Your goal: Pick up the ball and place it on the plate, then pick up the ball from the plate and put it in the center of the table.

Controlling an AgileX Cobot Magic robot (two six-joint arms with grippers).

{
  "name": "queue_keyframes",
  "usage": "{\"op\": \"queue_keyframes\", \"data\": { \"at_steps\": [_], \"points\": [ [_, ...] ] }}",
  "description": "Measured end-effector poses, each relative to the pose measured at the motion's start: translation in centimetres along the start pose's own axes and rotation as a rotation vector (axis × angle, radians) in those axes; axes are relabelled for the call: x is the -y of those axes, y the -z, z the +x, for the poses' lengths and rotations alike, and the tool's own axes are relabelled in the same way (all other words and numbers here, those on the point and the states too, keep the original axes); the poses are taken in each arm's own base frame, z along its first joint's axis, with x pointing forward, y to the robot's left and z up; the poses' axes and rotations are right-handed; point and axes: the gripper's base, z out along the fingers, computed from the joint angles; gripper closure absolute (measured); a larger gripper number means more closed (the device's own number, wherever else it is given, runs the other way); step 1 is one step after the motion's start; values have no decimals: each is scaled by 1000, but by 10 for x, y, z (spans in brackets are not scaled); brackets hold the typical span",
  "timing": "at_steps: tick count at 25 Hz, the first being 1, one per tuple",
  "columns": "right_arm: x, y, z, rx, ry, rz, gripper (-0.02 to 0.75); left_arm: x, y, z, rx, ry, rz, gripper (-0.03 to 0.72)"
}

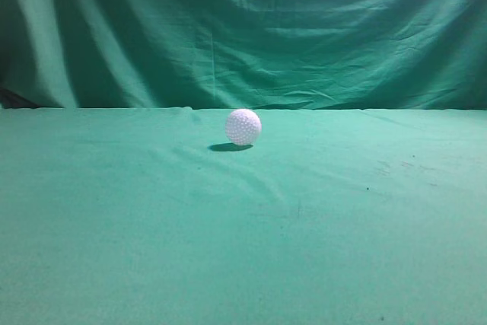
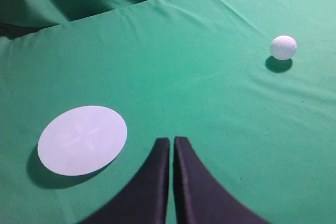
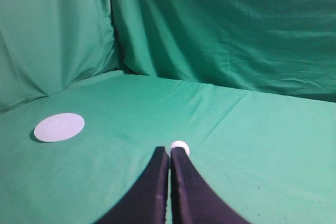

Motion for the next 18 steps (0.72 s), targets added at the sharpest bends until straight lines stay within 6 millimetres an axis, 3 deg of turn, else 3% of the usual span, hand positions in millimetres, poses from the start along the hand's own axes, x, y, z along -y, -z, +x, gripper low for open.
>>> {"op": "queue_keyframes", "data": {
  "at_steps": [6,11,18],
  "points": [
    [2,1,15,-157,4,25,738,0,0,0,0,0,0,688],
    [11,8,25,-154,-22,186,738,0,0,0,0,0,0,688],
    [25,10,64,-160,-96,459,738,0,0,0,0,0,0,688]
  ]
}}
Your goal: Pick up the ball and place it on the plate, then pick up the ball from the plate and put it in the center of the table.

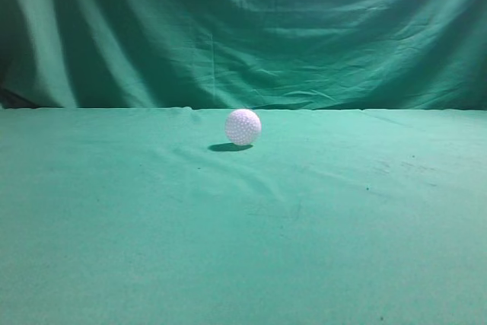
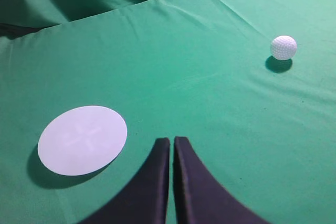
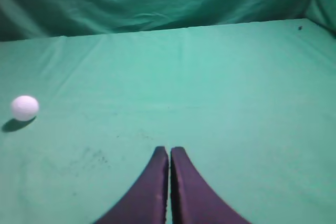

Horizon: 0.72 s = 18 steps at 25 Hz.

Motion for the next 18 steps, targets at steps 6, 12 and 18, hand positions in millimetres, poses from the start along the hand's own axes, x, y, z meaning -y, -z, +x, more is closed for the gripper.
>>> {"op": "queue_keyframes", "data": {
  "at_steps": [6,12,18],
  "points": [
    [5,-1,0,16,15,84,738,0,0,0,0,0,0,688],
    [5,0,6,-53,49,90,738,0,0,0,0,0,0,688],
    [5,0,8,-69,85,88,738,0,0,0,0,0,0,688]
  ]
}}
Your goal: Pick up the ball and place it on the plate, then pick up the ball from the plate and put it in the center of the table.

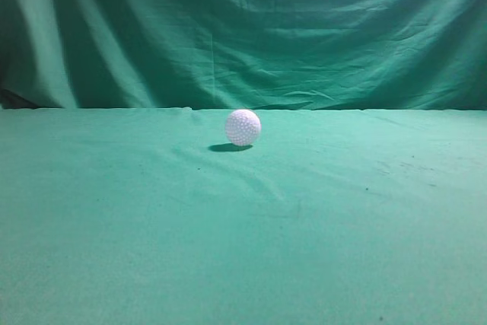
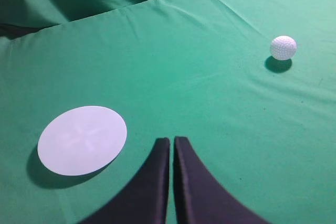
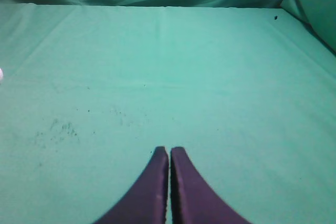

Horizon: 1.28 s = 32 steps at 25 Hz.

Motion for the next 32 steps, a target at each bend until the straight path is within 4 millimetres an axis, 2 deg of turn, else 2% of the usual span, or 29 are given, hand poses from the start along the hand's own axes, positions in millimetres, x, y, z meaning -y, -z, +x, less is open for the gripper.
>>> {"op": "queue_keyframes", "data": {
  "at_steps": [24,32],
  "points": [
    [0,0,0,-3,6,0,738,0,1,0,4,-1,-1,688],
    [0,0,0,-4,6,0,738,3,24,-4,172,-47,-43,688]
  ]
}}
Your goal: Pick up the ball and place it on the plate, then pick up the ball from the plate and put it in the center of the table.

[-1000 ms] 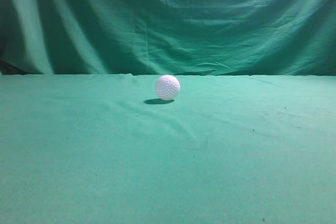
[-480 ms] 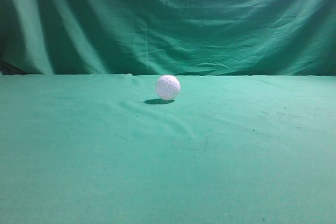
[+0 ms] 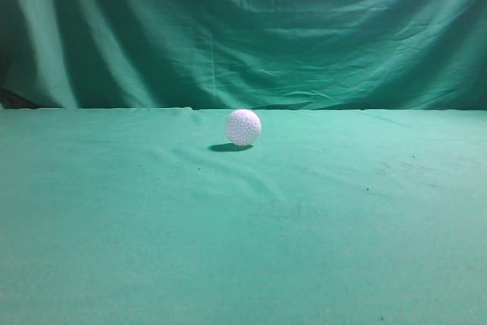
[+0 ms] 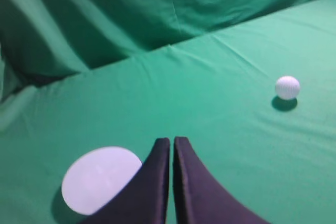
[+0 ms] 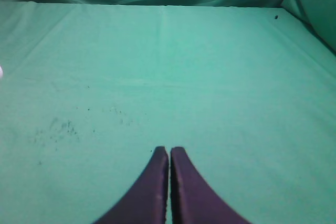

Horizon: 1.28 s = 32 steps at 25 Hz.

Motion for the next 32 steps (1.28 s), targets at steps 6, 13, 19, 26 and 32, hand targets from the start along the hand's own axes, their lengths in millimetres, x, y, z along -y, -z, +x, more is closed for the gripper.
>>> {"op": "queue_keyframes", "data": {
  "at_steps": [6,13,19,26,32],
  "points": [
    [0,0,0,0,0,0,738,4,5,15,33,-13,-11,688],
    [0,0,0,0,1,0,738,11,-7,55,-87,33,25,688],
    [0,0,0,0,1,0,738,15,-11,71,-125,102,31,688],
    [0,0,0,0,1,0,738,7,-11,75,-155,180,-59,688],
    [0,0,0,0,1,0,738,-2,-9,77,-172,193,-166,688]
  ]
}}
